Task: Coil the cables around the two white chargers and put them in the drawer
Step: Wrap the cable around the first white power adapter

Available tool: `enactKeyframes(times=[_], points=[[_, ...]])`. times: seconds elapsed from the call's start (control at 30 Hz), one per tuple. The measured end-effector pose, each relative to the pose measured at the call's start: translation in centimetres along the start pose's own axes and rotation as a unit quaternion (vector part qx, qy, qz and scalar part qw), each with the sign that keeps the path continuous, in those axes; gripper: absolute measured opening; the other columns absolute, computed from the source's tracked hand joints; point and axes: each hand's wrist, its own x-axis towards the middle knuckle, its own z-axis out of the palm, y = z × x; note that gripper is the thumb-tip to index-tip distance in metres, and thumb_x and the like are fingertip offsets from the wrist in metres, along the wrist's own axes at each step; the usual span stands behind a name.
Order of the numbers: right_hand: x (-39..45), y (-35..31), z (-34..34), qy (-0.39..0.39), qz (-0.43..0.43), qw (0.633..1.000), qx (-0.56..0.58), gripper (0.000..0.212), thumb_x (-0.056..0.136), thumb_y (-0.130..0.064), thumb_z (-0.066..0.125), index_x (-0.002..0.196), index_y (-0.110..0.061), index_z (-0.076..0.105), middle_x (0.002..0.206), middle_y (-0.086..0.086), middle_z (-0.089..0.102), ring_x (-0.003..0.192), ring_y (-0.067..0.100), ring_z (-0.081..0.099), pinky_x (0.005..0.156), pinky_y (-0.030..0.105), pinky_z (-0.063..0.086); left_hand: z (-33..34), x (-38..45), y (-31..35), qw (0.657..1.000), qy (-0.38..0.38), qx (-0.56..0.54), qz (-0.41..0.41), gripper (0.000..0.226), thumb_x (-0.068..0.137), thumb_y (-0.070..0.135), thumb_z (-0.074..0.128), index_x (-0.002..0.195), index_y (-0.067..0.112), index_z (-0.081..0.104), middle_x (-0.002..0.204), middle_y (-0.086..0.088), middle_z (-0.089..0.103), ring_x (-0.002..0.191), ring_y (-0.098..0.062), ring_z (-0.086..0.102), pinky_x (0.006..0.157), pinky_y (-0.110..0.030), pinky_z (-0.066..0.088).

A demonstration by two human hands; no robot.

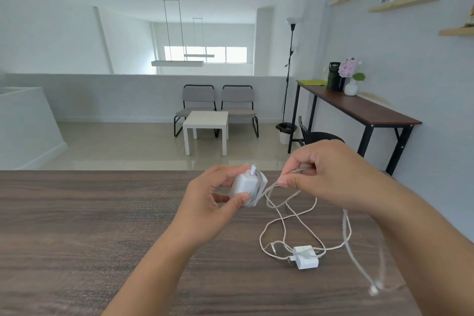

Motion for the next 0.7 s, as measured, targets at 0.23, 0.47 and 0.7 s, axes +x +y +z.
enactKeyframes(times=[0.23, 0.47, 0.7], points=[[1.8, 2.1, 1.2, 0.045, -0.071, 0.995, 0.048, 0.011, 0.076, -0.038, 0.076, 0.074, -0.029, 0.071, 0.047, -0.008, 0.034, 0.049, 0.006, 0.037, 0.058, 0.027, 0.041, -0.4, -0.1, 0.2, 0.995, -0.063, -0.062, -0.045, 0.047, 0.081, 0.003, 0.075, 0.115, 0.035, 0.07, 0.107, 0.009, 0.07, 0.093, -0.011, 0.063, 0.069, -0.021, 0.055], [2.4, 3.6, 3.2, 0.063, -0.123, 0.985, 0.1, 0.008, 0.076, -0.032, 0.078, 0.078, -0.027, 0.073, 0.056, -0.011, 0.037, 0.055, 0.006, 0.041, 0.059, 0.021, 0.039, -0.9, 0.0, -0.2, 0.989, -0.119, -0.041, -0.082, 0.045, 0.083, 0.006, 0.074, 0.117, 0.036, 0.069, 0.102, 0.004, 0.072, 0.093, -0.018, 0.065, 0.077, -0.039, 0.059], [3.5, 4.5, 4.3, 0.011, -0.06, 0.968, 0.245, 0.022, 0.073, -0.036, 0.073, 0.083, -0.016, 0.075, 0.058, -0.007, 0.048, 0.06, 0.011, 0.042, 0.061, 0.019, 0.039, -1.1, 0.0, -0.4, 0.988, -0.116, -0.072, -0.068, 0.044, 0.082, 0.012, 0.073, 0.12, 0.033, 0.068, 0.101, -0.002, 0.072, 0.091, -0.015, 0.066, 0.074, -0.031, 0.057]])
